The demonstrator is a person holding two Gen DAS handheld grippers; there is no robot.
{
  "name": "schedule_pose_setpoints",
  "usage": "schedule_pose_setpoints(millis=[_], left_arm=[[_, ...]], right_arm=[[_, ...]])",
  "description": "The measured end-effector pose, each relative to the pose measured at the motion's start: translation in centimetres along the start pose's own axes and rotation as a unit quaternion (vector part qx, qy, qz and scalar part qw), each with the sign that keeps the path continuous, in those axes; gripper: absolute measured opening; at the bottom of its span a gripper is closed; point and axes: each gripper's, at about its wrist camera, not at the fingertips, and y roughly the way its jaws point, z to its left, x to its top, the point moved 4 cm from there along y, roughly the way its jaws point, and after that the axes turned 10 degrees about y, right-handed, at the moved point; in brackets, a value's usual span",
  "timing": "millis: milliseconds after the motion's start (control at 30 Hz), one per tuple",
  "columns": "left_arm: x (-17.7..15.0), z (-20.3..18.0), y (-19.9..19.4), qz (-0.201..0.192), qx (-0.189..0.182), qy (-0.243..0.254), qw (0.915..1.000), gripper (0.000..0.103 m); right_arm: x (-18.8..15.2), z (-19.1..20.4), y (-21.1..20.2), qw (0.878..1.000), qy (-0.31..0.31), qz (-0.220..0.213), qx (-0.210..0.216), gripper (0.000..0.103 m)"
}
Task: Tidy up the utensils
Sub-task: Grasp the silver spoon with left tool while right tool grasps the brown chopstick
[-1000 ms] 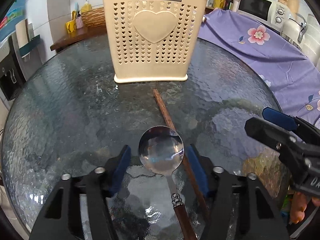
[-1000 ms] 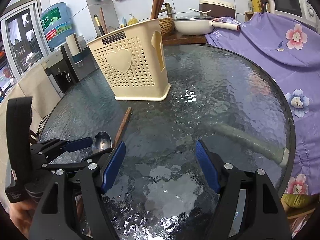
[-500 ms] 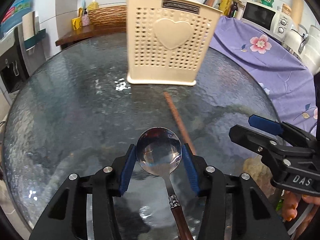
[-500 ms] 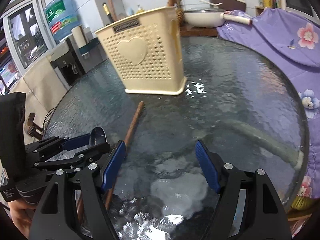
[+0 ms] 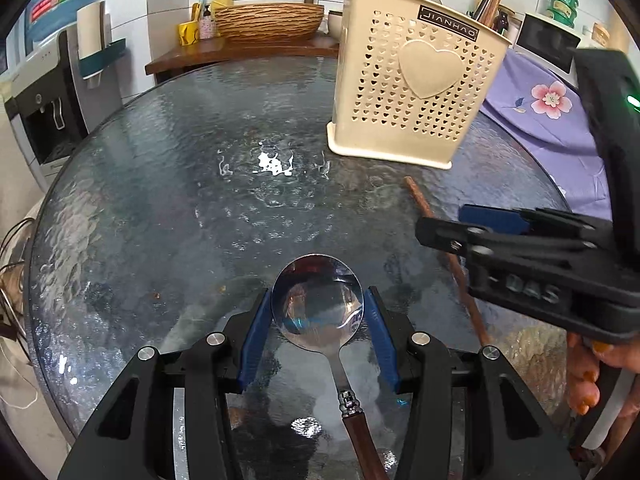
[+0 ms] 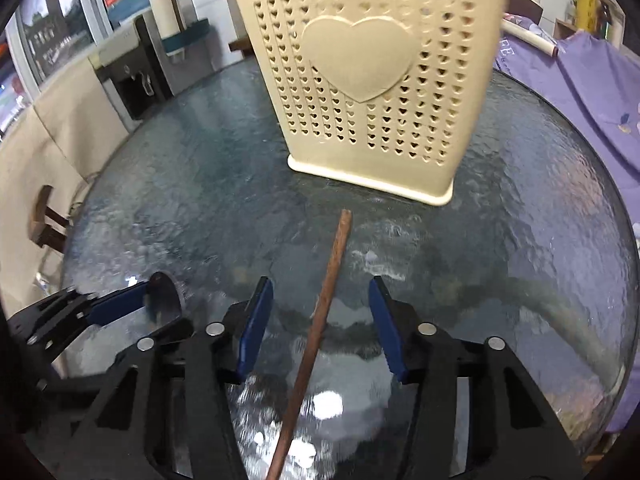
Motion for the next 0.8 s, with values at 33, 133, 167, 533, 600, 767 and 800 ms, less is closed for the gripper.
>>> schedule_pose_setpoints(millis=[33, 133, 167, 533, 600, 767, 800], left_arm=[[0.0, 0.0, 0.0, 0.000, 0.001, 0.001, 1.0000, 0.046], [0.0, -0.1, 0.0, -0.001, 0.004, 0.006, 1.0000, 0.046], [0.0, -0.1, 0.1, -0.001, 0.004, 0.006, 1.0000, 0.046], [-0.1, -0.1, 0.1, -0.003, 0.004, 0.007, 1.0000, 0.046], [0.0, -0.1, 0.2, -0.003, 0.004, 0.008, 1.0000, 0.046], [0.2, -0.3, 0.3, -0.004, 0.001, 0.007, 1.0000, 0.046], [0.2, -0.3, 0.3, -0.005, -0.002, 0.007, 1.0000, 0.046]], right_arm=[[0.1, 0.2, 0.5, 1.000, -0.001, 0.006, -0.005, 0.044], [0.5, 0.6, 1.1, 1.000, -0.005, 0.001, -0.024, 0.039], [0.6, 0.7, 1.2, 1.000, -0.007, 0.001, -0.027, 0.038], [0.9, 1.7, 2.0, 0.998, -0.039, 0.005, -0.039, 0.011], [0.7, 1.5, 1.9, 0.998, -0.046, 0.004, -0.037, 0.011], [-0.3, 0.4, 0.8, 0.999, -0.044, -0.001, -0.017, 0.008], [-0.3, 0.2, 0.4, 0.999, -0.045, -0.006, -0.012, 0.008]])
